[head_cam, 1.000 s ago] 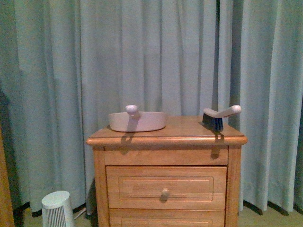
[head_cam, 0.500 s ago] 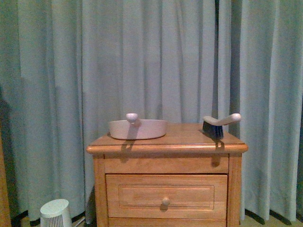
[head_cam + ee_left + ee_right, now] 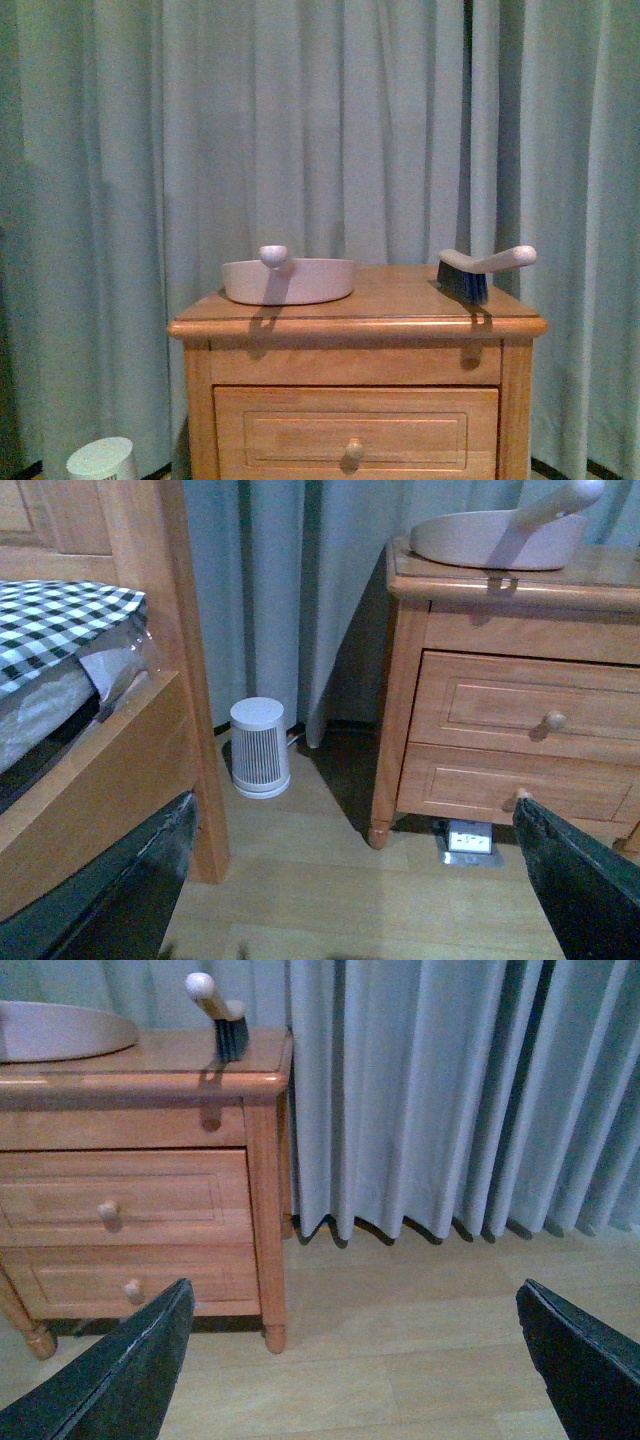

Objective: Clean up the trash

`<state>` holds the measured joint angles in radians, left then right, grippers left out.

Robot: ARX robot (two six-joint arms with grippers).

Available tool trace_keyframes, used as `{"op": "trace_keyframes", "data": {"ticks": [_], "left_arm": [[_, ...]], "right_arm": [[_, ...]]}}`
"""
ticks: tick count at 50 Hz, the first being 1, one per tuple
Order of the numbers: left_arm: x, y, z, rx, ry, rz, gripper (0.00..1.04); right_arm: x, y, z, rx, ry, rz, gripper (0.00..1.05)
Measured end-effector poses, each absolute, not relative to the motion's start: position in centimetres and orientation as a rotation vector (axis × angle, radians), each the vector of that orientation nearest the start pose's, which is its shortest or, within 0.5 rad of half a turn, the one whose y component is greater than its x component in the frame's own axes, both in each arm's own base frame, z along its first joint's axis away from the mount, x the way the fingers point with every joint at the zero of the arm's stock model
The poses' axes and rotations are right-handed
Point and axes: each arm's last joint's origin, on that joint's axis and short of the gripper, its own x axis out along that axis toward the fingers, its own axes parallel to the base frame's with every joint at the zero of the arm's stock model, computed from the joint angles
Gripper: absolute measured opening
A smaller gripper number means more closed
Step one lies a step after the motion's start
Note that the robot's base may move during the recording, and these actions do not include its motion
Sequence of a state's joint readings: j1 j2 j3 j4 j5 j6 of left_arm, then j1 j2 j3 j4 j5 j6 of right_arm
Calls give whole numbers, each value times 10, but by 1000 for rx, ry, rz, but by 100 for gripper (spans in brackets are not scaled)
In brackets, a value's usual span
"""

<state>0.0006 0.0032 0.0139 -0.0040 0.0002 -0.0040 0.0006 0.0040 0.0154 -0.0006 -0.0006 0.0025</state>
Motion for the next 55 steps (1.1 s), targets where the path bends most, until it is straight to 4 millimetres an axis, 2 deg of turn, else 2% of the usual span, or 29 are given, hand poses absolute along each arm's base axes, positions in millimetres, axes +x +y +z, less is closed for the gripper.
{"op": "trace_keyframes", "data": {"ticks": [55], "left_arm": [[97,0,168,-4,-7,0,97]], "right_arm": [[97,0,168,3,-11,1,97]]}}
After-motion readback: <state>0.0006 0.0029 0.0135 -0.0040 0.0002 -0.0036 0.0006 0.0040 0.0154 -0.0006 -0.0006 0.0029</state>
